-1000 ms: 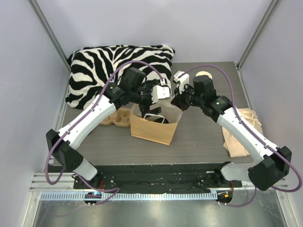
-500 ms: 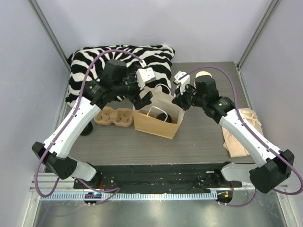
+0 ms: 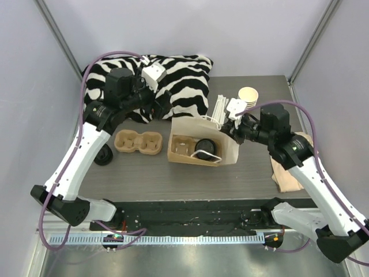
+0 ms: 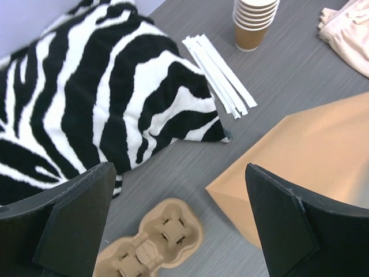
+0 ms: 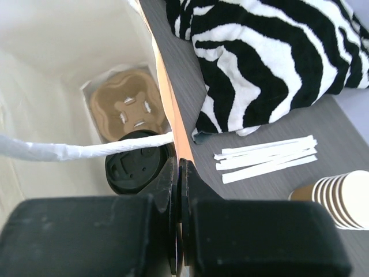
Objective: Pack the takeout coffee
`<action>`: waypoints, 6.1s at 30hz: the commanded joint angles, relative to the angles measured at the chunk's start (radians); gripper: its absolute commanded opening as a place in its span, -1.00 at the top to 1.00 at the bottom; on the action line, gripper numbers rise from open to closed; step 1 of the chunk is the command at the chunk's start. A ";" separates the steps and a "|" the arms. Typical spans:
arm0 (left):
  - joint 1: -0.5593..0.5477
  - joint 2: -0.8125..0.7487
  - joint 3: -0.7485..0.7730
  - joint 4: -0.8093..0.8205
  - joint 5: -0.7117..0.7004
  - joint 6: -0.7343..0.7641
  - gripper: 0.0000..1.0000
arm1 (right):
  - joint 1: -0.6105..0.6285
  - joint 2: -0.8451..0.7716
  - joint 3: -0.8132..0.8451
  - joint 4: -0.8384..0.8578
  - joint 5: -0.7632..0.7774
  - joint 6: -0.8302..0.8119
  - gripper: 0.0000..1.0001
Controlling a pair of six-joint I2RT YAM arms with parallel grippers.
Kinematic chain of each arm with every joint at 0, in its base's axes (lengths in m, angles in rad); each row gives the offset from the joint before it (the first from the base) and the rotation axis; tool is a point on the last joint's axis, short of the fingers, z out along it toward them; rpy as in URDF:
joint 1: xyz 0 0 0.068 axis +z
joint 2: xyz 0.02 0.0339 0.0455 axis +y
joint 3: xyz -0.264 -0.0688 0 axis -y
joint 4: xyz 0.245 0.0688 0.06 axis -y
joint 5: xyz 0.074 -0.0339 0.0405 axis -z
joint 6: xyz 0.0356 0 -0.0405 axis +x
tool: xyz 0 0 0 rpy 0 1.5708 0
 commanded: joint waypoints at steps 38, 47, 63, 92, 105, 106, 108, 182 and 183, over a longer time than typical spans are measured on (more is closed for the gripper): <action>-0.120 0.668 0.223 0.053 -0.030 -0.219 -0.08 | 0.000 -0.075 0.115 -0.396 0.315 0.021 0.98; -0.154 0.739 0.208 0.115 -0.087 -0.270 0.11 | -0.008 -0.106 0.092 -0.404 0.528 0.129 0.98; -0.223 0.882 0.252 0.251 -0.145 -0.293 0.33 | -0.080 -0.187 -0.009 -0.407 0.717 0.238 0.98; -0.309 0.980 0.245 0.268 -0.325 -0.255 0.56 | -0.118 -0.244 -0.076 -0.397 0.716 0.278 0.98; -0.323 0.896 0.130 0.329 -0.345 -0.210 0.42 | -0.118 -0.252 -0.076 -0.404 0.679 0.281 0.98; -0.324 0.888 0.130 0.330 -0.346 -0.210 0.41 | -0.118 -0.253 -0.076 -0.404 0.676 0.283 0.98; -0.326 0.880 0.124 0.330 -0.349 -0.210 0.41 | -0.118 -0.252 -0.076 -0.404 0.671 0.283 0.98; -0.059 0.089 0.045 -0.204 0.193 0.128 1.00 | -0.118 -0.356 -0.138 -0.262 0.232 0.051 0.98; -0.044 0.076 0.065 -0.326 0.248 0.194 1.00 | -0.118 -0.352 -0.139 -0.257 0.193 0.050 0.98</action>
